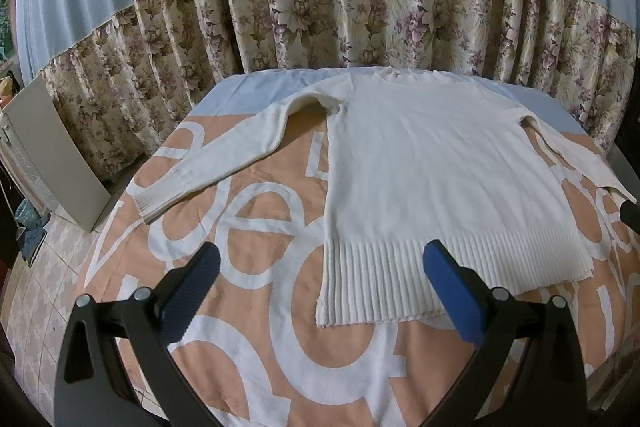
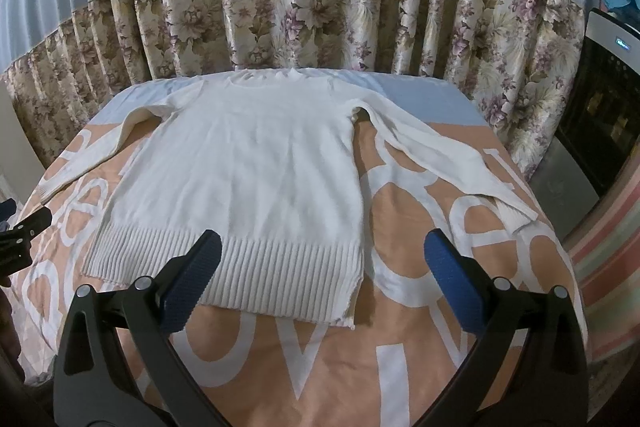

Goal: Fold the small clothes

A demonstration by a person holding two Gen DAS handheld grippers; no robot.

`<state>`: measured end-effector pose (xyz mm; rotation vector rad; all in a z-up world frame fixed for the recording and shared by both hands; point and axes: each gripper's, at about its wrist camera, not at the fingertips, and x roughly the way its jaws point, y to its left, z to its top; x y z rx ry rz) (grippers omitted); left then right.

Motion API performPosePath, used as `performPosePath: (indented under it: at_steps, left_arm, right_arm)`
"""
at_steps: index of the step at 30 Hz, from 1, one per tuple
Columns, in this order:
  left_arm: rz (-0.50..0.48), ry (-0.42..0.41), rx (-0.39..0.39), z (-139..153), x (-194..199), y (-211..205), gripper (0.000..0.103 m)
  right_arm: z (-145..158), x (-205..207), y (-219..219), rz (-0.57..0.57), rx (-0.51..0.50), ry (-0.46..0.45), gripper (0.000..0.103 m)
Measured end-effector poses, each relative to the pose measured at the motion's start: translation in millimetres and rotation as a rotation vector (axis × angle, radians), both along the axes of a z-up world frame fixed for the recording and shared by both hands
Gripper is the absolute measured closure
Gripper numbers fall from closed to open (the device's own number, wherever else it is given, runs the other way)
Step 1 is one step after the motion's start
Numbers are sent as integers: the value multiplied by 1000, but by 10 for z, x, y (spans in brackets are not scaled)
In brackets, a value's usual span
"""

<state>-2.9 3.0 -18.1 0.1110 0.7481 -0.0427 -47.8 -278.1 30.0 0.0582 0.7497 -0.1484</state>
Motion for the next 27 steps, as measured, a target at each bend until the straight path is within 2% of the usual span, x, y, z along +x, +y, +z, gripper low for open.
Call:
performPosePath:
  at_steps: [8, 9, 27]
  left_arm:
    - [3, -4, -1, -11, -66, 89, 2]
    - [2, -1, 5, 25, -24, -26, 2]
    - [12, -5, 2, 60, -74, -2, 2]
  right_arm:
    - [5, -9, -24, -3, -1, 0, 3]
    - [13, -9, -32, -3, 0, -2, 3]
    - [61, -30, -41, -12, -8, -11, 3]
